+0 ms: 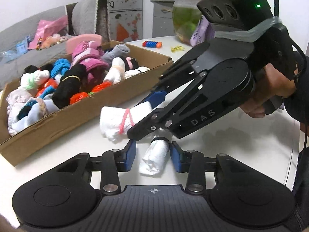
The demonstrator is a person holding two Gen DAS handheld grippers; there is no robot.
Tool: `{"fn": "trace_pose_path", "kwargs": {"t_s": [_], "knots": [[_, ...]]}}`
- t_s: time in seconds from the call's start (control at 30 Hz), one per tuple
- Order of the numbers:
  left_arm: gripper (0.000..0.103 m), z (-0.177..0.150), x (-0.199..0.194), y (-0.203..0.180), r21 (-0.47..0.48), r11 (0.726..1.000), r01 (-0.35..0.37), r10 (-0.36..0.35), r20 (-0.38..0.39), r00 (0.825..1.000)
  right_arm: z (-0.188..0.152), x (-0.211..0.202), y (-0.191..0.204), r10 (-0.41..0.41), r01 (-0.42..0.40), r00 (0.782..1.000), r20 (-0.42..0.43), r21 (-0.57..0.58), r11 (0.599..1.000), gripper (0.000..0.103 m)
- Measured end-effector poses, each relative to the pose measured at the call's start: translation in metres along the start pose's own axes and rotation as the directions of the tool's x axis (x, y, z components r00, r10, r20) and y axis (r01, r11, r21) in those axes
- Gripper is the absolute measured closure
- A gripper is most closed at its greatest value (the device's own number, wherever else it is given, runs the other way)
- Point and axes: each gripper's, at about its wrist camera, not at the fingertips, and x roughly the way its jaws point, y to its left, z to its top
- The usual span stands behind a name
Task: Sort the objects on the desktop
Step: 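Grasp the black-tied white roll with the left tool while the right tool grasps the pink-tied white roll, then lower both white rolls into the tray and open both tools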
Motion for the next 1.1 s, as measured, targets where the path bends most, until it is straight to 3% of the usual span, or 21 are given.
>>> {"fn": "trace_pose_path", "kwargs": {"t_s": [0.1, 0.23, 0.43, 0.83, 1.1], "knots": [[0.06, -0.003, -0.004, -0.003, -0.001, 1.0, -0.004, 0.004, 0.002, 1.0, -0.001, -0.001, -0.002, 0.002, -0.002, 1.0, 0.006, 0.023, 1.0, 0.075], [0.074, -0.005, -0.006, -0.006, -0.005, 1.0, 0.016, -0.016, 0.0, 1.0, -0.005, -0.003, 0.0, -0.005, 0.004, 1.0, 0.021, 0.046, 0.999, 0.075], [0.08, -0.005, -0.008, -0.005, -0.023, 0.999, 0.025, -0.025, -0.011, 1.0, -0.012, -0.009, 0.003, -0.031, 0.027, 0.998, 0.05, 0.085, 0.996, 0.075], [0.082, -0.012, -0.026, 0.004, -0.087, 0.996, 0.013, -0.013, -0.004, 1.0, -0.024, -0.031, 0.006, -0.04, 0.024, 0.994, 0.106, 0.145, 0.989, 0.076], [0.082, -0.007, -0.051, 0.015, -0.112, 0.993, -0.043, 0.046, 0.022, 0.999, -0.028, -0.05, 0.004, -0.052, 0.023, 0.987, 0.155, 0.184, 0.983, 0.076]]}}
